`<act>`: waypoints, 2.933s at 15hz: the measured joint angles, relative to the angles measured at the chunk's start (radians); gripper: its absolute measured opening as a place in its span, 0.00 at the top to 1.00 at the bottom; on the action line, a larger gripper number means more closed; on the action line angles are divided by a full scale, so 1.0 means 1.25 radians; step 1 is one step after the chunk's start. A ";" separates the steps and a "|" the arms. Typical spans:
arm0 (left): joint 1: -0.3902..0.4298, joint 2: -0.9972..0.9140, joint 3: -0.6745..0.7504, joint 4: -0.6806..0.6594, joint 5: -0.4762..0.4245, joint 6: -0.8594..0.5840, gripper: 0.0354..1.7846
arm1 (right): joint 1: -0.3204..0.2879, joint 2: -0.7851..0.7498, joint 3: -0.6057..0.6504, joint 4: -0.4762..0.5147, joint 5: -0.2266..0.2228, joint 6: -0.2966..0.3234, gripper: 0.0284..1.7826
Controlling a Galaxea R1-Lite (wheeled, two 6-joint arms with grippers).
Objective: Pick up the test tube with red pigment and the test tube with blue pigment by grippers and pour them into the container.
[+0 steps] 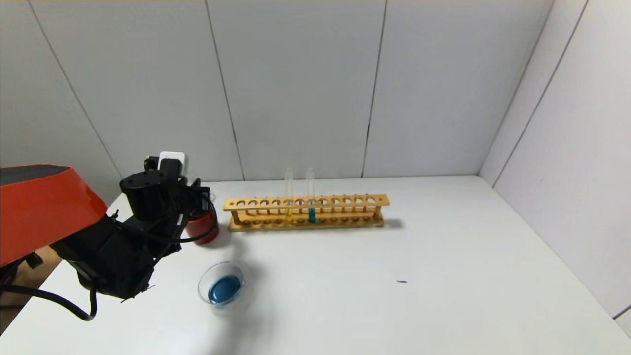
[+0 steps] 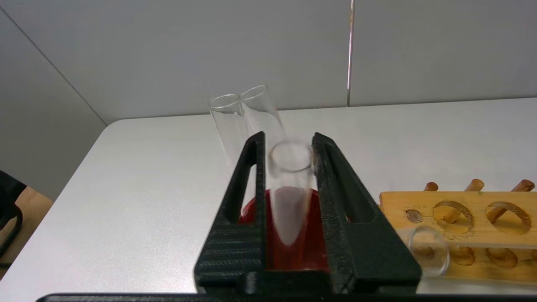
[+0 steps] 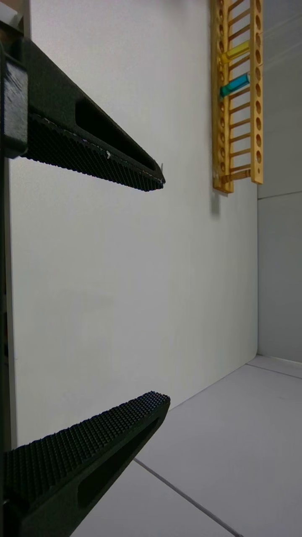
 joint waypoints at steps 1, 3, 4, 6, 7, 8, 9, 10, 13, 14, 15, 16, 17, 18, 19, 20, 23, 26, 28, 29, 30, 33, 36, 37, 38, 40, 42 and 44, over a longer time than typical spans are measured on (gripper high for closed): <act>0.000 0.003 0.000 -0.011 -0.001 0.001 0.70 | 0.000 0.000 0.000 0.000 0.000 0.000 0.02; 0.001 0.008 0.000 -0.028 -0.001 0.003 0.54 | 0.000 0.000 0.000 0.000 0.000 0.000 0.02; 0.001 0.010 0.001 -0.030 -0.001 0.004 0.43 | 0.000 0.000 0.000 0.000 0.000 0.000 0.02; 0.001 0.010 0.002 -0.035 -0.003 0.008 0.25 | 0.000 0.000 0.000 0.000 0.000 0.000 0.02; 0.000 0.008 0.002 -0.035 -0.006 0.010 0.17 | 0.000 0.000 0.000 0.000 0.000 0.000 0.02; 0.000 0.004 0.002 -0.035 -0.011 0.011 0.12 | 0.000 0.000 0.000 0.000 0.000 0.000 0.02; 0.000 -0.002 0.002 -0.033 -0.015 0.012 0.07 | 0.000 0.000 0.000 0.000 0.000 0.000 0.02; 0.000 -0.011 0.002 -0.030 -0.015 0.013 0.04 | 0.000 0.000 0.000 0.000 0.000 0.000 0.02; -0.001 -0.049 0.003 -0.026 -0.020 0.036 0.02 | 0.000 0.000 0.000 0.000 0.000 0.000 0.02; -0.001 -0.068 0.003 -0.022 -0.025 0.047 0.02 | 0.000 0.000 0.000 0.000 0.000 0.000 0.02; -0.001 -0.091 0.003 -0.013 -0.031 0.061 0.02 | 0.000 0.000 0.000 0.000 0.000 0.000 0.02; -0.001 -0.121 0.004 -0.002 -0.035 0.076 0.02 | 0.000 0.000 0.000 0.000 0.000 0.000 0.02; -0.001 -0.155 0.010 0.010 -0.037 0.089 0.02 | 0.000 0.000 0.000 0.000 0.000 0.000 0.02; -0.002 -0.193 0.023 0.020 -0.037 0.104 0.02 | 0.000 0.000 0.000 0.000 0.000 0.000 0.02; -0.002 -0.236 0.048 0.028 -0.036 0.118 0.02 | 0.000 0.000 0.000 0.000 0.000 0.000 0.02; -0.002 -0.284 0.081 0.031 -0.034 0.129 0.02 | 0.000 0.000 0.000 0.000 0.000 0.000 0.02; -0.003 -0.466 0.218 0.036 -0.035 0.142 0.02 | 0.000 0.000 0.000 0.000 0.000 0.000 0.02; -0.003 -0.701 0.353 0.080 -0.038 0.144 0.02 | 0.000 0.000 0.000 0.000 0.000 0.000 0.02; -0.002 -0.878 0.413 0.162 -0.039 0.142 0.02 | 0.000 0.000 0.000 0.000 0.000 0.000 0.02; 0.000 -0.965 0.433 0.216 -0.038 0.139 0.02 | 0.000 0.000 0.000 0.000 0.000 0.000 0.02; 0.008 -1.050 0.454 0.274 -0.038 0.134 0.02 | 0.000 0.000 0.000 0.000 0.000 0.000 0.02; 0.049 -1.281 0.514 0.435 -0.046 0.101 0.02 | 0.000 0.000 0.000 0.000 0.000 0.000 0.02; 0.112 -1.434 0.541 0.550 -0.061 0.080 0.02 | 0.000 0.000 0.000 0.000 0.000 0.000 0.02; 0.127 -1.486 0.544 0.583 -0.074 0.080 0.02 | 0.000 0.000 0.000 0.000 0.000 0.000 0.02; 0.136 -1.534 0.546 0.614 -0.089 0.080 0.02 | 0.000 0.000 0.000 0.000 0.000 0.000 0.02; 0.149 -1.613 0.548 0.660 -0.112 0.077 0.02 | 0.000 0.000 0.000 0.000 0.000 0.000 0.02; 0.153 -1.649 0.549 0.723 -0.119 0.068 0.02 | 0.000 0.000 0.000 0.000 0.000 0.000 0.02; 0.155 -1.666 0.549 0.834 -0.125 0.065 0.02 | 0.000 0.000 0.000 0.000 0.000 0.000 0.02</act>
